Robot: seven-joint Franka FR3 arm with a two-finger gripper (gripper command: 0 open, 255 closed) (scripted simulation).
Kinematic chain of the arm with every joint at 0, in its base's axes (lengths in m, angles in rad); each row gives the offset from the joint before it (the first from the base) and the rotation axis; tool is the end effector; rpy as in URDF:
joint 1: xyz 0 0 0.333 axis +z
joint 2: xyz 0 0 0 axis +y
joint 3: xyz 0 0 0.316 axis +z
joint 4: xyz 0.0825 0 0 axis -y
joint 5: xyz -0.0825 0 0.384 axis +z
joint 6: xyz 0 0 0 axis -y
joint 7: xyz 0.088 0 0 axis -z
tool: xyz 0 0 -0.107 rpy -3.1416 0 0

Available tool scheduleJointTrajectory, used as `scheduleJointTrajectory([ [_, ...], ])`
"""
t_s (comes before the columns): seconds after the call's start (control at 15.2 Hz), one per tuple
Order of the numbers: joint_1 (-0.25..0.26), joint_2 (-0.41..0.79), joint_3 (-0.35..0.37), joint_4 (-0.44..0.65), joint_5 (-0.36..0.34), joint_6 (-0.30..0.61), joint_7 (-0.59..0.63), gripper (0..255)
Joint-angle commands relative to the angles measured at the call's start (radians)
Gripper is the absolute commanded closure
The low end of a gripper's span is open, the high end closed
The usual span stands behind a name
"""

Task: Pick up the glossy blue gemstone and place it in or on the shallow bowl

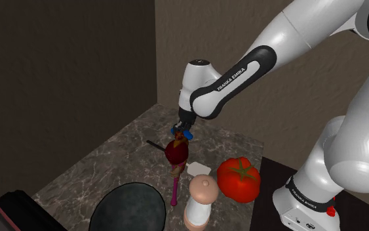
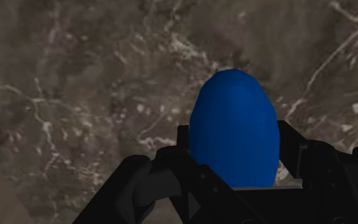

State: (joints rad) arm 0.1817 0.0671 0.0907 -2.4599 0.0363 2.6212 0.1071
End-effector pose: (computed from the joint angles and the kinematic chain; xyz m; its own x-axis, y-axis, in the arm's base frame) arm 0.4721 0.1312 0.2785 0.9872 0.1316 0.0904 0.1353 -0.9901 -0.0369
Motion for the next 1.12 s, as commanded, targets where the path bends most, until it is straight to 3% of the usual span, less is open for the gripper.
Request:
scheduleJointTrajectory([
  [0.0,0.002,0.003,0.003,-0.001,0.001,0.0,0.0,255],
  [0.26,0.002,0.003,0.002,-0.001,0.001,0.0,-0.001,255],
  [1.06,0.001,-0.127,0.002,0.039,0.012,-0.17,-0.006,255],
])
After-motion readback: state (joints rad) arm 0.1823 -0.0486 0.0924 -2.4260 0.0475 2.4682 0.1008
